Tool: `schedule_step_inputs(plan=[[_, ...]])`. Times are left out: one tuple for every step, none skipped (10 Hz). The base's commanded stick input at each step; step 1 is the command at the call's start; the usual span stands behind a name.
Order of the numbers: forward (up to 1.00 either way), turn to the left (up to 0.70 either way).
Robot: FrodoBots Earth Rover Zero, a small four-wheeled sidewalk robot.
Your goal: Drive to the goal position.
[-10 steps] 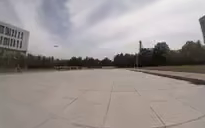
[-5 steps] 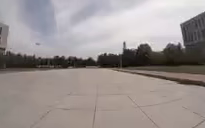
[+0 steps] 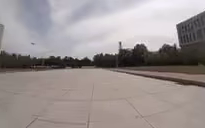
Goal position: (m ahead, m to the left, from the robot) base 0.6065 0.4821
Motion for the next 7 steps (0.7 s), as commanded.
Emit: schedule_step_inputs(plan=[[0.70,0.00],[0.70,0.00],[0.70,0.00],[0.70,0.00],[0.70,0.00],[0.70,0.00],[0.70,0.00]])
